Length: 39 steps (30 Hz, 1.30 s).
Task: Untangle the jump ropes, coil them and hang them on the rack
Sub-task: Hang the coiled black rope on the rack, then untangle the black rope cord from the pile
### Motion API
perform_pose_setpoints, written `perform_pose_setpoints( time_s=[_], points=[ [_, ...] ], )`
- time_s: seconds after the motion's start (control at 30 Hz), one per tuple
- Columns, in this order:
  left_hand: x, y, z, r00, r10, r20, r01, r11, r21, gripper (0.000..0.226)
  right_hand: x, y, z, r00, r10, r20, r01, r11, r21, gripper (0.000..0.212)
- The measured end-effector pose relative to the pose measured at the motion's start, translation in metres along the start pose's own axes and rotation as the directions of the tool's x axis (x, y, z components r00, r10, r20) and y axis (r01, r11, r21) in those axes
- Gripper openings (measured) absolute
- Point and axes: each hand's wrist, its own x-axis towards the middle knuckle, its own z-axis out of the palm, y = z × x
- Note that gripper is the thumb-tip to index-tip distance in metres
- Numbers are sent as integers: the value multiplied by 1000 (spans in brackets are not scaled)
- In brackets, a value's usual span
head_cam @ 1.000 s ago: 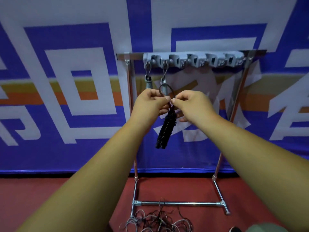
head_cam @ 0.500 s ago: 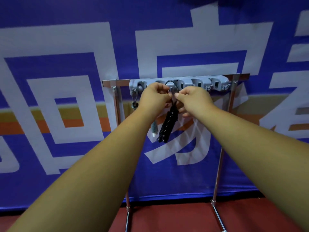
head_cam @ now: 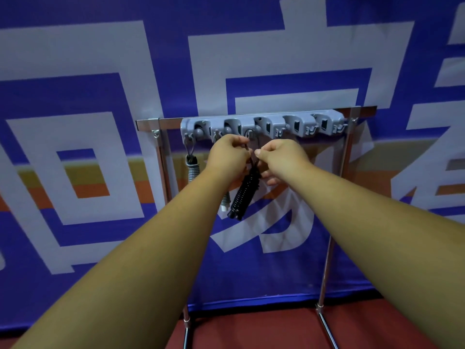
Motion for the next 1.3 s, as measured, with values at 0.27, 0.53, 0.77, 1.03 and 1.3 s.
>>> perform_pose_setpoints(
  time_s=[0.27,0.53,0.77,1.03,1.3],
  points=[
    [-21,-11,0,1000,-17,0,17,1000,10,24,-18,12,6,989,-84,-120,72,992,-101,12],
    [-29,-21,-2,1000,26,7,-25,997,-71,25,-24,24,13,972,-136,-192,119,988,-97,15],
    [-14,2,-2,999,35,-18,-37,986,-165,34,-2,-8,6,962,-181,-205,153,977,-147,13],
    [-9,-18,5,998,-59,14,60,984,-170,35,3,8,13,986,-73,-150,55,991,-118,11],
    [-29,-63,6,999,-35,-15,34,996,-84,31,-3,58,30,973,-45,-227,37,998,-43,12]
  ],
)
